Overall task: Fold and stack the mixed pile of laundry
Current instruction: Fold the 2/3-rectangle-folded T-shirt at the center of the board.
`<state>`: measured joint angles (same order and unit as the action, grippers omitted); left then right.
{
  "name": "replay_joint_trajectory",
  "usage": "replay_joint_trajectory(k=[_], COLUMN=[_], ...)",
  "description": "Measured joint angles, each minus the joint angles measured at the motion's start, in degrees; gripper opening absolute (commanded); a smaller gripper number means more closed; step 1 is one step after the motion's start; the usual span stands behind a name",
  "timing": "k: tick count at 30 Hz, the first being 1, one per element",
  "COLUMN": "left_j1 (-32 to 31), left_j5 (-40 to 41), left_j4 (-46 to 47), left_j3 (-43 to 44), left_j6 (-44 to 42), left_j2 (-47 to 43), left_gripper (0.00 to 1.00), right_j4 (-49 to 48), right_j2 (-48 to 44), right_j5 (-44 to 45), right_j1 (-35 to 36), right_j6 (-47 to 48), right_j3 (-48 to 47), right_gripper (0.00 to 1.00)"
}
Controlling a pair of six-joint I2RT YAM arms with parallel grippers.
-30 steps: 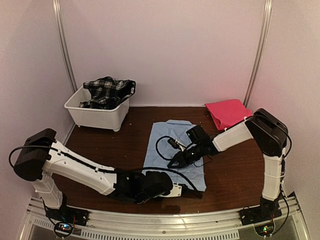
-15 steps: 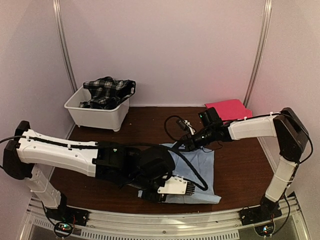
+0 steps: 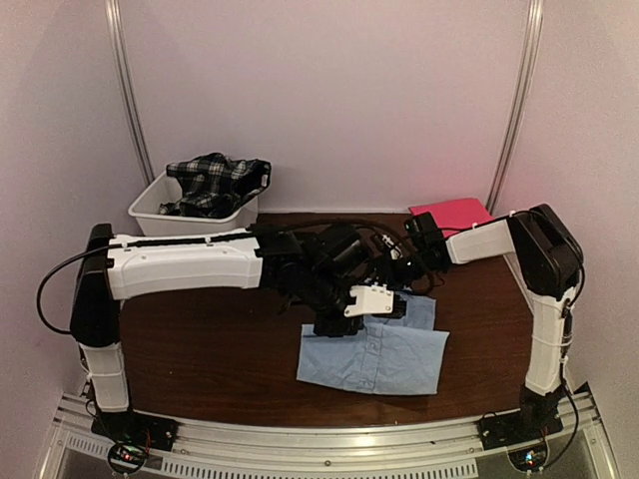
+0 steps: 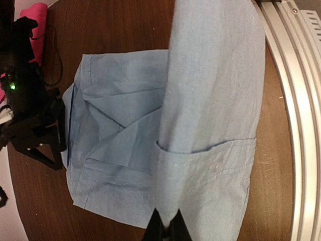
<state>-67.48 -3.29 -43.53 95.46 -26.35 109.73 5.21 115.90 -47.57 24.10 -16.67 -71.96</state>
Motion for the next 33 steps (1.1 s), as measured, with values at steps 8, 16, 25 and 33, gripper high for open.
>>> replay_joint_trajectory(k=[8,16,25,33], left_j1=[3.87,6.97,12.09,16.22], left_j5=[1.79,7.37,-1.42,-14.73], left_j4=[-0.37,6.58,14.91,32.94], left_j3=[10.51,11.08,-12.02,-41.77], left_j6=[-6.84,-9.22,2.71,23.96], left_j2=[11.52,16.06,-1.51,-18.99], left_gripper=[0.13,0.33,0.51,0.62], right_j4=[-0.44,-2.12,-5.90,-10.34], right_j2=[4.37,5.53,5.99,0.63], right_j5=[-3.15,-6.19,-7.96,-8.66], right_j1=[0.17,0.92,4.94,7.41], right_j6=[0.31,0.28,-1.75,-5.51], right_j3=[0.13,0.13,1.44,9.16], right_gripper=[0.42,0.41,0.41,0.62])
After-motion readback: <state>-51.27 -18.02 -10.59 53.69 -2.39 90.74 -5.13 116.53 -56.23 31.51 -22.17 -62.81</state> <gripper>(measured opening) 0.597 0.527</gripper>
